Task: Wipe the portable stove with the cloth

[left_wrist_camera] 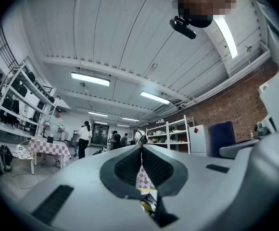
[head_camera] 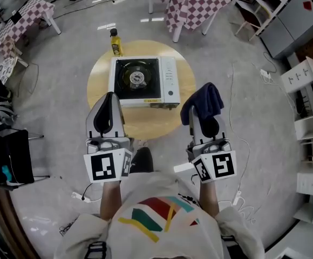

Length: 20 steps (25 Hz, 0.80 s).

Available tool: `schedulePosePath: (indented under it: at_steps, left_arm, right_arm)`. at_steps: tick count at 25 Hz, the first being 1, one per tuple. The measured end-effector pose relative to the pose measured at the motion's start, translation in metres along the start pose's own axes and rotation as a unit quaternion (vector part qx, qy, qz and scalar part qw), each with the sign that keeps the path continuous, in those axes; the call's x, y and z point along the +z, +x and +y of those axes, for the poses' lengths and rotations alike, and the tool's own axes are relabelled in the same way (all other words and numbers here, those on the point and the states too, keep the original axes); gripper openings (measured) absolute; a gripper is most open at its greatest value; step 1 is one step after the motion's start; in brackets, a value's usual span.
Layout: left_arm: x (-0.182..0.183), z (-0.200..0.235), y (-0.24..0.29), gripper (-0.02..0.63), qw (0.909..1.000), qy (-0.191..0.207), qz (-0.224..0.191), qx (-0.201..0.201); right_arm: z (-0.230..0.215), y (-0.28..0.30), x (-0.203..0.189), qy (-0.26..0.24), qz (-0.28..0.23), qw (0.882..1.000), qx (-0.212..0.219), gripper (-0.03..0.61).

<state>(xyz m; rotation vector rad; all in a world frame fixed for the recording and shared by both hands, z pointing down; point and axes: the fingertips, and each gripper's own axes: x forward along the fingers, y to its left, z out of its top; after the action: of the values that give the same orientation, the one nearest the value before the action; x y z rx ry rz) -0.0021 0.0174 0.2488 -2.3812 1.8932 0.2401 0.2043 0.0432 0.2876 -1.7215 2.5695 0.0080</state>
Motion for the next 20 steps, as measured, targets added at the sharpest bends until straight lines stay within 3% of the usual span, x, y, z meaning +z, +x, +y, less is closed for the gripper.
schedulePosePath:
  at_steps: [9, 16, 20]
  left_arm:
    - [-0.009, 0.052, 0.114, 0.006, 0.9996, -0.005, -0.011, -0.025]
    - [-0.029, 0.083, 0.159, 0.006, 0.9998, -0.012, -0.009, -0.014]
    - [-0.04, 0.082, 0.172, 0.006, 0.9999, -0.008, 0.001, -0.007]
  right_arm:
    - [-0.02, 0.119, 0.006, -0.007, 0.013, 1.0, -0.023, 0.035]
    - [-0.042, 0.166, -0.012, -0.018, 0.04, 0.998, -0.042, 0.035]
    - [-0.057, 0.18, -0.028, -0.057, 0.065, 0.994, -0.059, 0.035]
